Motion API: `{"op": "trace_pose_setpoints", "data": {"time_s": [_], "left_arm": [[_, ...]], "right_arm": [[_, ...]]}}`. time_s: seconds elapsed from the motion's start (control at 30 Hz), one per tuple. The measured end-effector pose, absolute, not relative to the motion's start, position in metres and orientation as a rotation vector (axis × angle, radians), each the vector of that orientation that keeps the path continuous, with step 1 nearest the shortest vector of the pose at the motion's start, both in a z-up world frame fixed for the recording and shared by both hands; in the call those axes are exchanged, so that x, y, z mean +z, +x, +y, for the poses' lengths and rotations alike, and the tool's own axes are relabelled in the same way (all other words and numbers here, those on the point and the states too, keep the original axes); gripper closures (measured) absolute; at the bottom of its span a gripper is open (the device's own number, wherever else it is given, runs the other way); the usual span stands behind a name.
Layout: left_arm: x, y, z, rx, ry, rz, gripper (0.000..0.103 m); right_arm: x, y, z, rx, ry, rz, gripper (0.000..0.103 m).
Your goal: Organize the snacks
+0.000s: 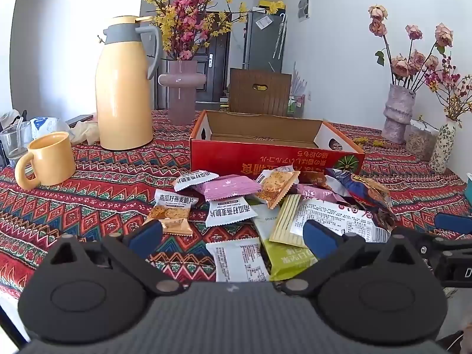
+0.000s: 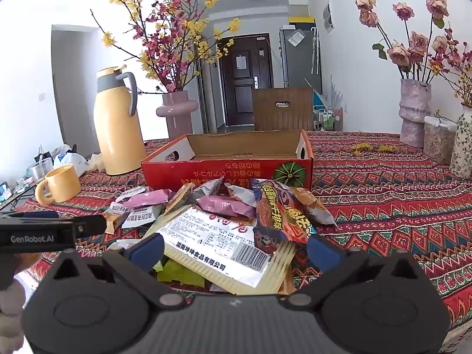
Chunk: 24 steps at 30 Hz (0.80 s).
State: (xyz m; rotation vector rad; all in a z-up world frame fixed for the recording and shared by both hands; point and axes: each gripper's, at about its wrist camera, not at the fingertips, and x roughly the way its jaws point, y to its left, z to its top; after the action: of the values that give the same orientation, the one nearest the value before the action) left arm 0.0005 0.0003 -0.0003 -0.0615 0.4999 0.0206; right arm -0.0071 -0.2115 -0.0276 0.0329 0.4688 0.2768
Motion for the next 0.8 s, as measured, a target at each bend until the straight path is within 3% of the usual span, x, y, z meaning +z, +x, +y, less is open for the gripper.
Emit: {"op": "trace_pose_setpoints", "data": {"time_s": [0.8], "left_arm": [[-0.001, -0.008, 0.001, 0.005, -0.065, 0.485, 0.000]], "right_arm": [[-0.029, -0.007, -0.213, 0.265, 0.029, 0.479, 0.000]]}}
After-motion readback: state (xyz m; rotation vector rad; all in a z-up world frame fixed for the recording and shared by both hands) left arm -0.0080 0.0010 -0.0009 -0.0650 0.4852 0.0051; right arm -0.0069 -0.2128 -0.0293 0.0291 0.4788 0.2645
